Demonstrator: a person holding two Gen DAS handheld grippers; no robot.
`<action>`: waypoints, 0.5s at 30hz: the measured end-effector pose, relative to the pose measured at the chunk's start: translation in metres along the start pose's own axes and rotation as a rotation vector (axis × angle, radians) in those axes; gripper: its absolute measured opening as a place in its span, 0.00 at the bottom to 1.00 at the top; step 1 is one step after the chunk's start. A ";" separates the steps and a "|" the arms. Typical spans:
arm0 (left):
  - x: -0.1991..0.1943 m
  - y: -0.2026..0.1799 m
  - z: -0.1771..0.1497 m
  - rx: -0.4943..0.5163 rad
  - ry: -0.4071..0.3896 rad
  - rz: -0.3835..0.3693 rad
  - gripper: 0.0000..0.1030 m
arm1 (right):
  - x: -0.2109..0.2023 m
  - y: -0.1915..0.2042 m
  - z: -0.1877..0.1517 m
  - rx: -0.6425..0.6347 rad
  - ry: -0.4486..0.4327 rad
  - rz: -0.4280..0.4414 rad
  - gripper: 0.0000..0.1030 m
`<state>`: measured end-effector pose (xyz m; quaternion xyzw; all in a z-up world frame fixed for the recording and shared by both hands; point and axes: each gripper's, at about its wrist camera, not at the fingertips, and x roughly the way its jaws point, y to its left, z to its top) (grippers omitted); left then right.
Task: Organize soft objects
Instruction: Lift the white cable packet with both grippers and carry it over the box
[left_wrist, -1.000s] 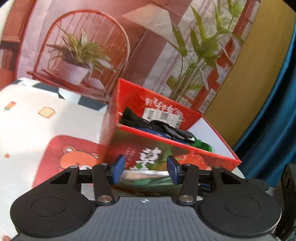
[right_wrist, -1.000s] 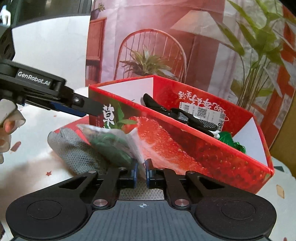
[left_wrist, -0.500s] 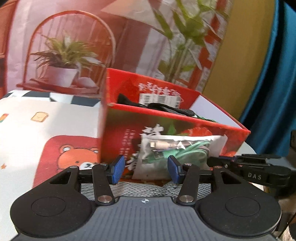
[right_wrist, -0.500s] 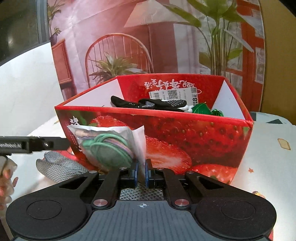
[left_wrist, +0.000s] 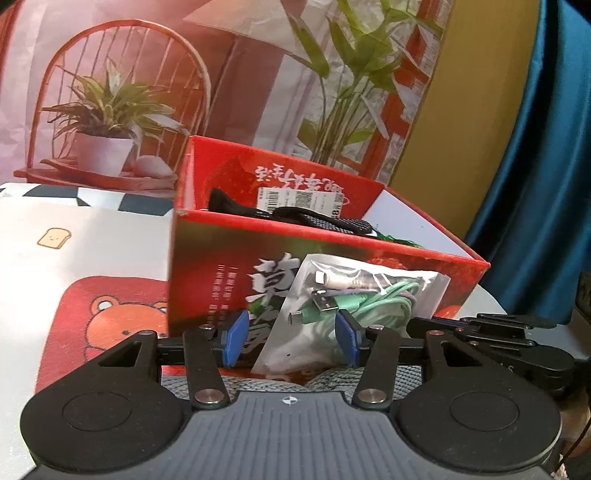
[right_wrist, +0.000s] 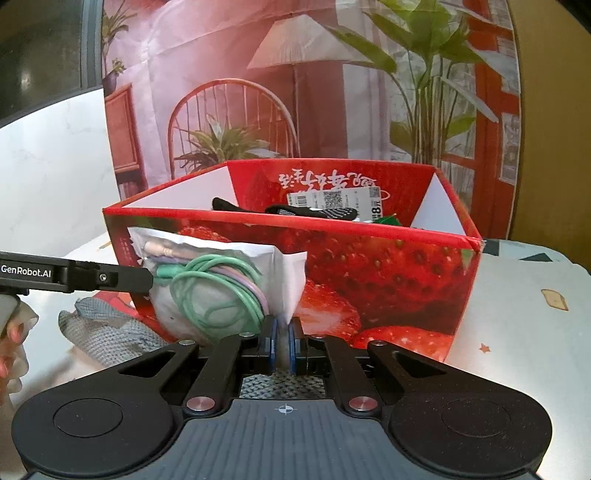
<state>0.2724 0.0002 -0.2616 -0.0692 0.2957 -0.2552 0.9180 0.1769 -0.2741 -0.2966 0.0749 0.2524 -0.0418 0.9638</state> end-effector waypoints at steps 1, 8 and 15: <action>0.002 -0.002 0.000 0.004 0.002 -0.006 0.53 | 0.000 -0.001 -0.001 0.004 -0.002 0.001 0.06; 0.010 -0.011 -0.001 0.043 0.017 -0.039 0.53 | -0.001 -0.007 -0.005 0.017 -0.015 0.003 0.06; 0.015 -0.017 -0.004 0.089 0.027 -0.026 0.51 | -0.001 -0.011 -0.008 0.036 -0.023 0.007 0.06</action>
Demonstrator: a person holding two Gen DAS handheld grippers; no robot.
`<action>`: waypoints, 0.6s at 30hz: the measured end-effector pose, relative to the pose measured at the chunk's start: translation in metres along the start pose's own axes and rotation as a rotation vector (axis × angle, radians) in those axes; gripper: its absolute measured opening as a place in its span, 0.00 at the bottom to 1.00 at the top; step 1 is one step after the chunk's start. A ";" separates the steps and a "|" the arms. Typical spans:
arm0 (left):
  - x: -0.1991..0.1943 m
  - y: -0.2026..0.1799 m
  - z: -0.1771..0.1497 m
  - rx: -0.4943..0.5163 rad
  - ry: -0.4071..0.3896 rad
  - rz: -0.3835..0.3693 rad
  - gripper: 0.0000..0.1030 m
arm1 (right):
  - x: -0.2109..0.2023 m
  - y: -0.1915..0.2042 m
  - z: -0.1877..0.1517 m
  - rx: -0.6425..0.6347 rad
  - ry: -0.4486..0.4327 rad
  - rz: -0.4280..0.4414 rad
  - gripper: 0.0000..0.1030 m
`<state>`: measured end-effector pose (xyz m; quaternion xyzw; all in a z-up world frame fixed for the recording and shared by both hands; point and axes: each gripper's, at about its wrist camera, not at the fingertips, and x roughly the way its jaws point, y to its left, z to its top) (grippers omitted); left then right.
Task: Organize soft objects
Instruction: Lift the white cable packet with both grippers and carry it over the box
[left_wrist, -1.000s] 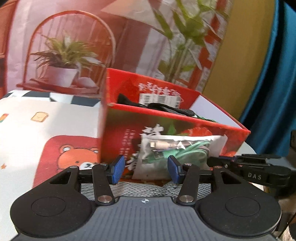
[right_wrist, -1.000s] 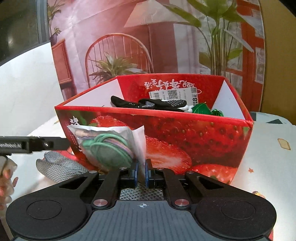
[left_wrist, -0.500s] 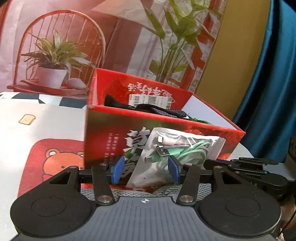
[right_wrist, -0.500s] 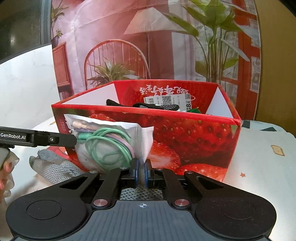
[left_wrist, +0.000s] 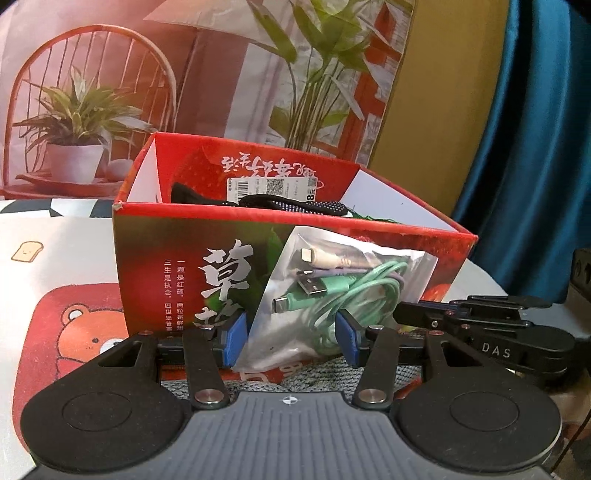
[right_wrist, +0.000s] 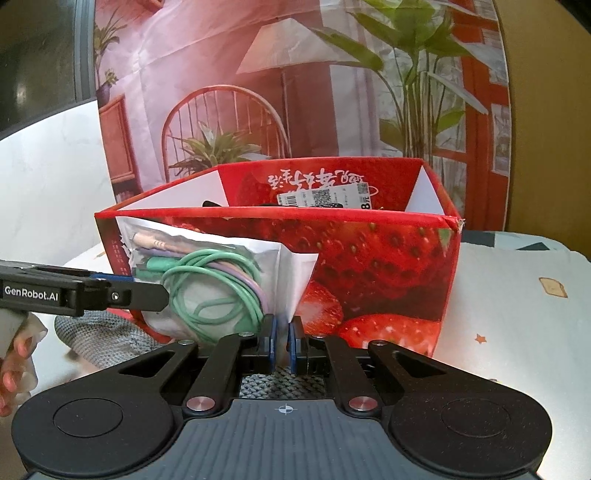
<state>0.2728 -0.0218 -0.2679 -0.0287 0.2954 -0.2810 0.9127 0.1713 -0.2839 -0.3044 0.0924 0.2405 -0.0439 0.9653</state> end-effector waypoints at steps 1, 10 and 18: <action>0.000 -0.001 0.000 0.002 0.002 0.007 0.48 | 0.000 0.000 0.000 0.002 -0.001 0.000 0.06; -0.010 -0.005 0.007 0.047 -0.010 -0.025 0.21 | -0.007 0.003 0.001 0.018 -0.016 0.016 0.03; -0.043 -0.013 0.025 0.027 -0.106 -0.036 0.21 | -0.037 0.011 0.025 0.015 -0.114 0.053 0.03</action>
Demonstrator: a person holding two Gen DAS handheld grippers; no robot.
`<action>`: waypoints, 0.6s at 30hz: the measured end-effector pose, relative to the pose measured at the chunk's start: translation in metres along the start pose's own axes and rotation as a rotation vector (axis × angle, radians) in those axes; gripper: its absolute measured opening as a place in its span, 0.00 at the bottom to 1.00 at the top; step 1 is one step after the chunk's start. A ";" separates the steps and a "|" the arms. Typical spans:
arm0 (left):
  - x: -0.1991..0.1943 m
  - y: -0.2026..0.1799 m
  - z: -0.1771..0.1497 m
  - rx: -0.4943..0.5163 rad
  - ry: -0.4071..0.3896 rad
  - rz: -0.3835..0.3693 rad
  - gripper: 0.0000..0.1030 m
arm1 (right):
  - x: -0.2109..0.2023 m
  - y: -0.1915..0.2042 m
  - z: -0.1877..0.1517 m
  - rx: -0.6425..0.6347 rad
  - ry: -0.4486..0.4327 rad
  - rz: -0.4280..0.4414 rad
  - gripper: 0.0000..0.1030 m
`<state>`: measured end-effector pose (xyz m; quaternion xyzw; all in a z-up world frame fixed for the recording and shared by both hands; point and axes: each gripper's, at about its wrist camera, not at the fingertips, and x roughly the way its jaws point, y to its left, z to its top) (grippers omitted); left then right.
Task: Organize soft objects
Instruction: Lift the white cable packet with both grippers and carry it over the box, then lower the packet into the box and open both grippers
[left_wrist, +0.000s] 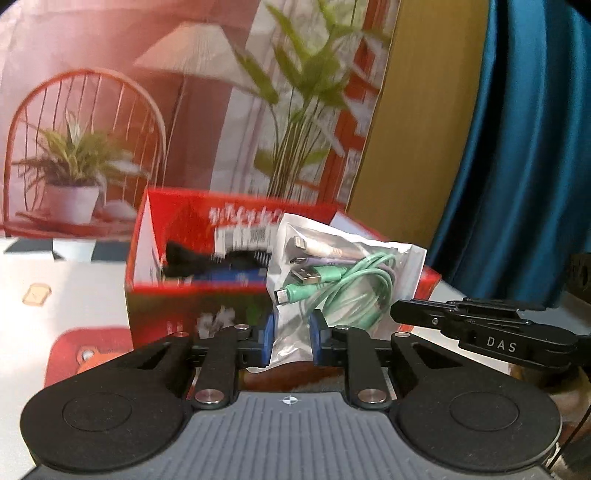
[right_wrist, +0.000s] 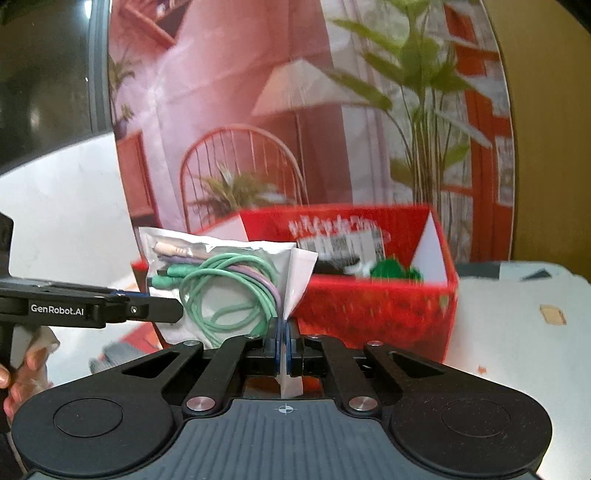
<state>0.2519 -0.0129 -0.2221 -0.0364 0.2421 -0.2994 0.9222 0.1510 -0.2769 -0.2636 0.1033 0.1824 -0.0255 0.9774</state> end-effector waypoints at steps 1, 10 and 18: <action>-0.003 -0.001 0.004 0.001 -0.013 -0.001 0.21 | -0.005 0.001 0.005 0.012 -0.014 0.008 0.03; -0.019 -0.008 0.051 0.001 -0.138 0.022 0.21 | -0.022 0.008 0.056 0.016 -0.130 0.047 0.03; 0.025 -0.003 0.078 -0.005 -0.024 0.070 0.21 | 0.009 -0.009 0.093 0.013 -0.104 -0.001 0.03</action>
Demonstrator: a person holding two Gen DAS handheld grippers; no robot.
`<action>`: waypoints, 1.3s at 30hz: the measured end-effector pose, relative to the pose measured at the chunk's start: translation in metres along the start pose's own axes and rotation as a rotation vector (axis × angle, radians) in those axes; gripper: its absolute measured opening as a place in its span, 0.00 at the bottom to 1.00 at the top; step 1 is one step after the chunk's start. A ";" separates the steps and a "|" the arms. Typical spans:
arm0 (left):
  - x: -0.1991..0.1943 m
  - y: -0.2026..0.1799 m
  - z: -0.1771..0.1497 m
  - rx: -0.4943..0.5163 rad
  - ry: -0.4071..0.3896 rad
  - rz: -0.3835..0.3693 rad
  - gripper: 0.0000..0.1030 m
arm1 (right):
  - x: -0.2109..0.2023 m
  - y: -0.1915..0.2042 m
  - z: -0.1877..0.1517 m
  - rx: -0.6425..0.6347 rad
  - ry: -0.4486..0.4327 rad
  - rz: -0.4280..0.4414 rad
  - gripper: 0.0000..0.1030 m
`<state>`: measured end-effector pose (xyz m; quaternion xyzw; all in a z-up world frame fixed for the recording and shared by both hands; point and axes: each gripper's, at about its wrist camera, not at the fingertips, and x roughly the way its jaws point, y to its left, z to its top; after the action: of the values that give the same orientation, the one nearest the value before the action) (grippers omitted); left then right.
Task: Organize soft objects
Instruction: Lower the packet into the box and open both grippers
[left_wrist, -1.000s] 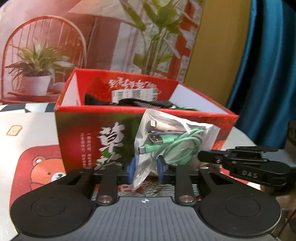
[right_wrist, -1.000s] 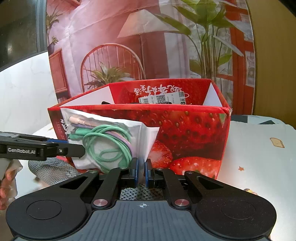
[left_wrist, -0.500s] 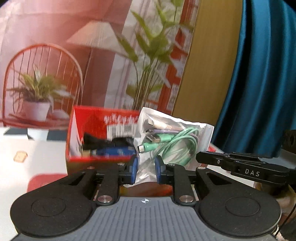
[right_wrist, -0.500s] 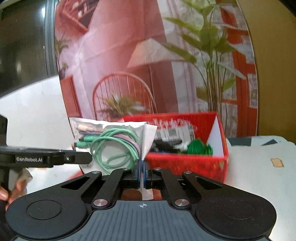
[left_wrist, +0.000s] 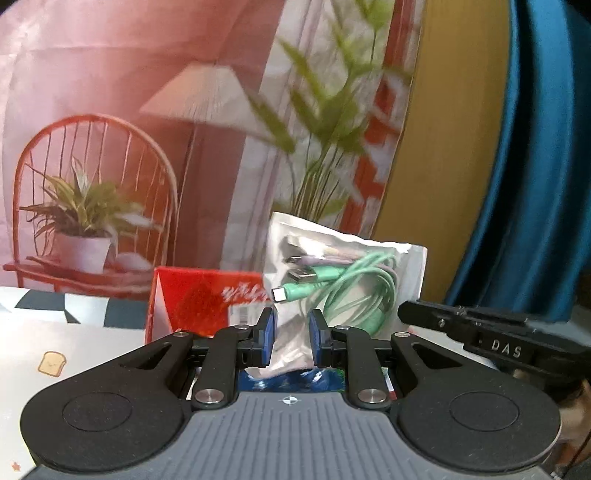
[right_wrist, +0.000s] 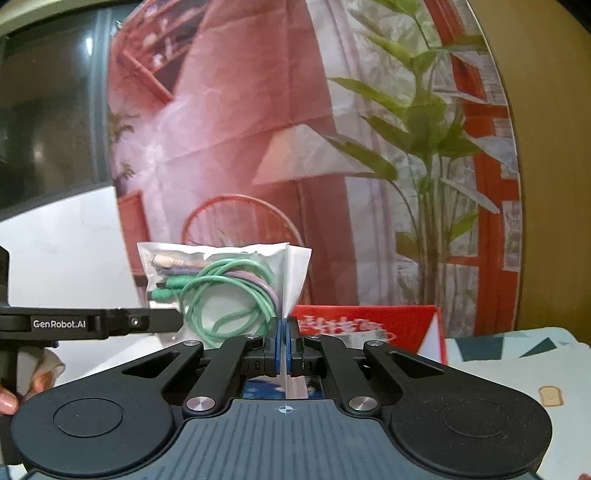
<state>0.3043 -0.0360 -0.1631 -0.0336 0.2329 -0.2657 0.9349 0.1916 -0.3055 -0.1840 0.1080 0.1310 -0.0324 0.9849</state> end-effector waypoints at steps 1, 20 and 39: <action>0.007 0.000 0.001 0.006 0.026 0.001 0.21 | 0.008 -0.003 0.000 0.007 0.023 -0.009 0.03; 0.077 0.021 -0.024 -0.065 0.332 0.039 0.21 | 0.068 -0.040 -0.034 0.189 0.327 -0.091 0.03; 0.010 -0.004 -0.019 0.069 0.071 0.101 0.72 | 0.032 -0.011 -0.027 0.012 0.148 -0.139 0.46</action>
<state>0.3007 -0.0433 -0.1835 0.0198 0.2578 -0.2269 0.9390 0.2145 -0.3116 -0.2202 0.1065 0.2103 -0.0934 0.9673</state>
